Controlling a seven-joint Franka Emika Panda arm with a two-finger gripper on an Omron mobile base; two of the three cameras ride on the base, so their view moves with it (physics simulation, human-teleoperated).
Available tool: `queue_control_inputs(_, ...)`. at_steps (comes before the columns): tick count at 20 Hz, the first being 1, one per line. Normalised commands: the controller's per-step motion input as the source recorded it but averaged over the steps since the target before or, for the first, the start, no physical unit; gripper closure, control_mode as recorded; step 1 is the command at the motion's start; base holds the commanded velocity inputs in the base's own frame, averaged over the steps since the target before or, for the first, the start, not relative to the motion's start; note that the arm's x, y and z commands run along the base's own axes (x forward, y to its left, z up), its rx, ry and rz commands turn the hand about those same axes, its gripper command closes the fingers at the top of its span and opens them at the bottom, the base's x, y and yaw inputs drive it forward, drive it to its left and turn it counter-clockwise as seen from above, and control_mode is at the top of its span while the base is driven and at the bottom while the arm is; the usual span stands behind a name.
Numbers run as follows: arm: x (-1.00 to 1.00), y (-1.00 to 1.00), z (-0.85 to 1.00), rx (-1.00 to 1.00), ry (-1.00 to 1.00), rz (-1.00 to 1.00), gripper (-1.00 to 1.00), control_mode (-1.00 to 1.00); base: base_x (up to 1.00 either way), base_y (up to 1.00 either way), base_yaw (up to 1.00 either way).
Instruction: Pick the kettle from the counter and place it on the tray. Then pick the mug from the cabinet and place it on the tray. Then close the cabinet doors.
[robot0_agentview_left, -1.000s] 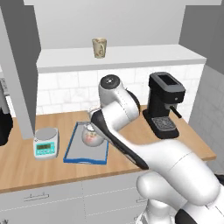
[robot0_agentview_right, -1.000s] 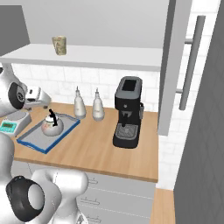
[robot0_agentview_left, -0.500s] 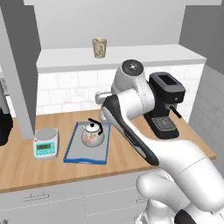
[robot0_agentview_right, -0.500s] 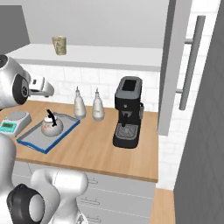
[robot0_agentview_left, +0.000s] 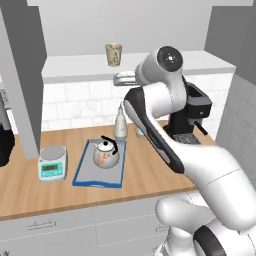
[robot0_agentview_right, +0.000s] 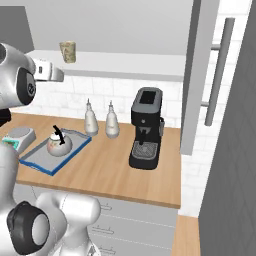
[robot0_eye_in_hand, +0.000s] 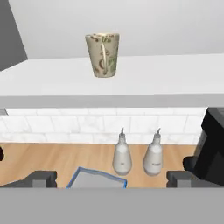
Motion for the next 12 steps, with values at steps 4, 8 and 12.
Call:
queue_control_inputs(4, 0.50, 0.00, 0.57, 0.09, -0.05, 0.03, -1.00, -1.00, 0.00, 0.00, 0.00)
queue_control_inputs(8, 0.65, 0.04, 0.03, 0.00, 0.03, 0.00, -1.00, -1.00, 0.00, 0.00, 0.00)
queue_control_inputs(12, 0.63, 0.00, 0.01, 0.00, 0.10, 0.00, -1.00, -1.00, 0.00, 0.00, 0.00)
